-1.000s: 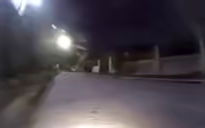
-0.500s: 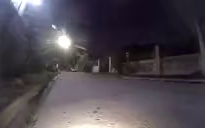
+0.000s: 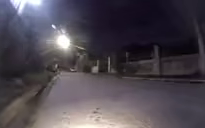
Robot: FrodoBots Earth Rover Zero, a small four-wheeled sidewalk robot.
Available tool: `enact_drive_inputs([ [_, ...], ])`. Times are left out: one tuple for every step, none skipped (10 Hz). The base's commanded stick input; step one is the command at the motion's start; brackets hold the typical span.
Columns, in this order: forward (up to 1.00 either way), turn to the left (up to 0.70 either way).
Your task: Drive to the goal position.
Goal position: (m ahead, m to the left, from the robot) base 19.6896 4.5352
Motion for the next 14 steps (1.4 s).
enact_drive_inputs([
  [0.7, 0.0],
  [0.7, 0.0],
  [0.7, 0.0],
  [0.7, 0.0],
  [0.7, 0.0],
  [0.7, 0.0],
  [0.7, 0.0],
  [0.7, 0.0],
  [0.7, 0.0],
  [0.7, 0.0],
  [0.7, 0.0],
  [0.7, 0.0],
  [0.7, 0.0],
  [0.7, 0.0],
])
